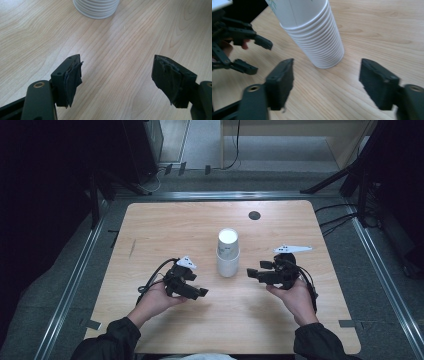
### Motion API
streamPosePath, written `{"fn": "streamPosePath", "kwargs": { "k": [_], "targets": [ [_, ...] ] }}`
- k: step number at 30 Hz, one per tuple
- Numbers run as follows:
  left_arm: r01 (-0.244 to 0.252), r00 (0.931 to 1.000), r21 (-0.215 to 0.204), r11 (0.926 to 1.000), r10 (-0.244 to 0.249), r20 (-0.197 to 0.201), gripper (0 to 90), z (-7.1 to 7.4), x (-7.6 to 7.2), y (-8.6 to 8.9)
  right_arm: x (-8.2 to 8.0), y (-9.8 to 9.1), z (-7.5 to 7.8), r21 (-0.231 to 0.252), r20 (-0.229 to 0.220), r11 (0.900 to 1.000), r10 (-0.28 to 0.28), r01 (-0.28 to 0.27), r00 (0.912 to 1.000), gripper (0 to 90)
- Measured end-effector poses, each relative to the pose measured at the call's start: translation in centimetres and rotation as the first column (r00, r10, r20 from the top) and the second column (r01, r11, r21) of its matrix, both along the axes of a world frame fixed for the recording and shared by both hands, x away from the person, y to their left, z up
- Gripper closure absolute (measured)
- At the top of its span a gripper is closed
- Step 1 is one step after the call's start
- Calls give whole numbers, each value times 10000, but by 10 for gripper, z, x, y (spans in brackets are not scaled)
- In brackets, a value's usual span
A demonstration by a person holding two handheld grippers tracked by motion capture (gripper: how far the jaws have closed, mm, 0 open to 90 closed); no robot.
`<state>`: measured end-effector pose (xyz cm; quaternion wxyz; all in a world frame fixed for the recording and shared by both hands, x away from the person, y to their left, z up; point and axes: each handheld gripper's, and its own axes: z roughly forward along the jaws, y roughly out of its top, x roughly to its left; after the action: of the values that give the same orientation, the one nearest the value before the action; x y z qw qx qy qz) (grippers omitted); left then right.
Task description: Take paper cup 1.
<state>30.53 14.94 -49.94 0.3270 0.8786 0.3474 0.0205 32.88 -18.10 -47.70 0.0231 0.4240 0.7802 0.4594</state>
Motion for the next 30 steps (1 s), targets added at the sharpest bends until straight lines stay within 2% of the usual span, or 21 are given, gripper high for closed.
{"fn": "streamPosePath", "kwargs": {
  "k": [2, 3, 5, 6, 9, 10, 12, 17, 19, 21, 24, 27, 30],
  "targets": [
    [71, 9999, 6, 10000, -71, 110, 239, 1, -1, 0, -3, 1, 2, -460, 485, 9988, 188, -166, 9986, 326],
    [102, 9999, 12, 9999, -103, 121, 239, 1, -1, 0, -5, 2, 2, -851, 790, 9960, 322, -255, 9964, 334],
    [126, 9997, 56, 9999, -127, 191, 239, 1, -1, 1, -9, 3, 0, -1306, 1189, 9914, 218, -61, 9927, 360],
    [129, 9996, 81, 9999, -131, 230, 239, 1, -1, 1, -11, 3, 0, -1329, 1248, 9911, 65, 102, 9922, 379],
    [167, 9995, 89, 9998, -170, 283, 239, 2, -1, 2, -9, 2, 2, -987, 915, 9950, -55, 146, 9958, 386],
    [199, 9993, 102, 9998, -202, 315, 240, 3, -1, 3, -8, 1, 3, -944, 933, 9955, -19, 108, 9956, 388],
    [193, 9994, 126, 9997, -197, 288, 242, 3, -1, 3, -8, 2, 4, -953, 975, 9954, 126, -33, 9952, 391],
    [307, 9985, 414, 9987, -325, 445, 245, 3, -1, 4, -9, 1, 7, -1205, 782, 9924, -145, 239, 9968, 391],
    [310, 9985, 357, 9989, -326, 442, 245, 3, -1, 4, -11, 0, 8, -1445, 913, 9895, 28, 104, 9958, 401],
    [320, 9987, 338, 9989, -333, 375, 245, 3, -1, 4, -13, 0, 9, -1690, 1171, 9854, 2, 197, 9931, 385],
    [352, 9986, 352, 9988, -365, 381, 245, 3, -1, 5, -13, -2, 9, -1446, 1180, 9888, -207, 378, 9928, 386],
    [415, 9981, 382, 9984, -432, 446, 247, 4, -1, 5, -13, -1, 8, -1639, 1391, 9863, 64, 167, 9903, 391],
    [415, 9983, 343, 9985, -429, 393, 248, 4, 0, 6, -12, -1, 10, -1594, 1247, 9871, 351, -149, 9916, 346]
  ]
}}
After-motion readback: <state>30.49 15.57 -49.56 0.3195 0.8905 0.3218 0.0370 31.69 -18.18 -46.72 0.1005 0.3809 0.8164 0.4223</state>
